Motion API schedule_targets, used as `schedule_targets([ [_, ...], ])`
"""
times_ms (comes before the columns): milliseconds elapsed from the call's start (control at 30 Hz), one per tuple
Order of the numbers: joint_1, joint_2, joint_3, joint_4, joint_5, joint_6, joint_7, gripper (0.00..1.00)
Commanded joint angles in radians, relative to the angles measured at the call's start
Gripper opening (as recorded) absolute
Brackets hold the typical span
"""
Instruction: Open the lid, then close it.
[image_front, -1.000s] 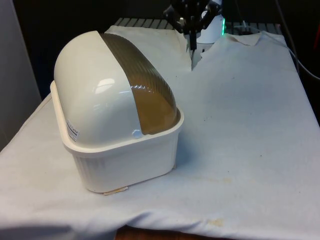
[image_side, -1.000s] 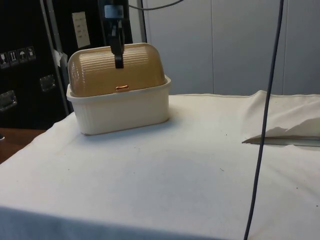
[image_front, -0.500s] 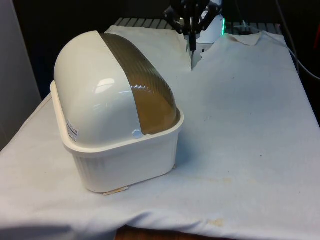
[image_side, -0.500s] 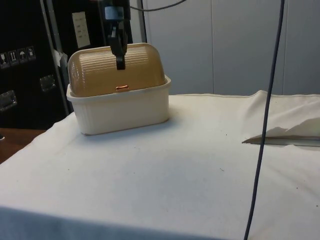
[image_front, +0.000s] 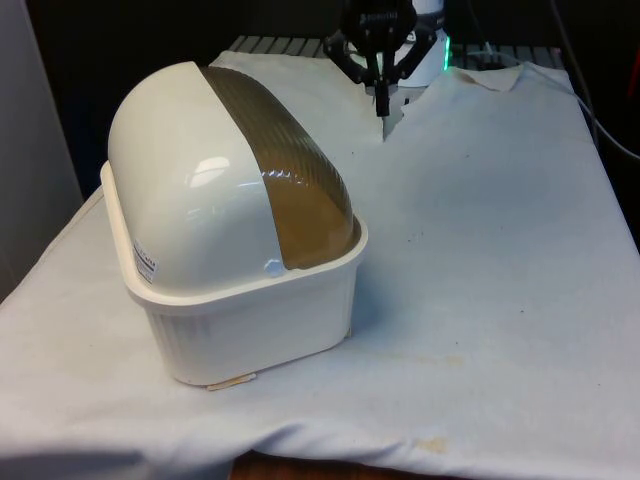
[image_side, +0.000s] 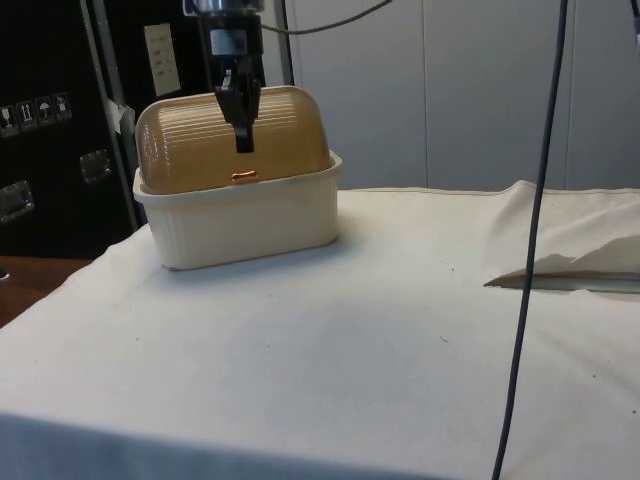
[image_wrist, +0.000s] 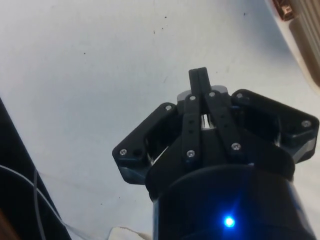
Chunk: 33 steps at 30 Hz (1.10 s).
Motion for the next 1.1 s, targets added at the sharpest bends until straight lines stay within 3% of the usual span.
schedule_targets([
  [0, 0.004, 0.000, -0.004, -0.005, -0.014, 0.014, 0.018, 0.00],
  [333, 0.003, -0.008, -0.004, -0.019, -0.035, 0.018, 0.082, 0.00],
  [467, 0.000, -0.005, -0.001, -0.016, -0.025, 0.007, 0.081, 0.00],
  [667, 0.006, -0.052, 0.000, -0.063, -0.033, 0.011, 0.120, 0.00],
  [700, 0.001, -0.035, 0.001, -0.048, -0.025, 0.005, 0.108, 0.00],
  [767, 0.007, -0.077, 0.003, -0.083, -0.033, 0.007, 0.129, 0.00],
  [1067, 0.013, -0.154, 0.006, -0.139, -0.036, -0.006, 0.150, 0.00],
])
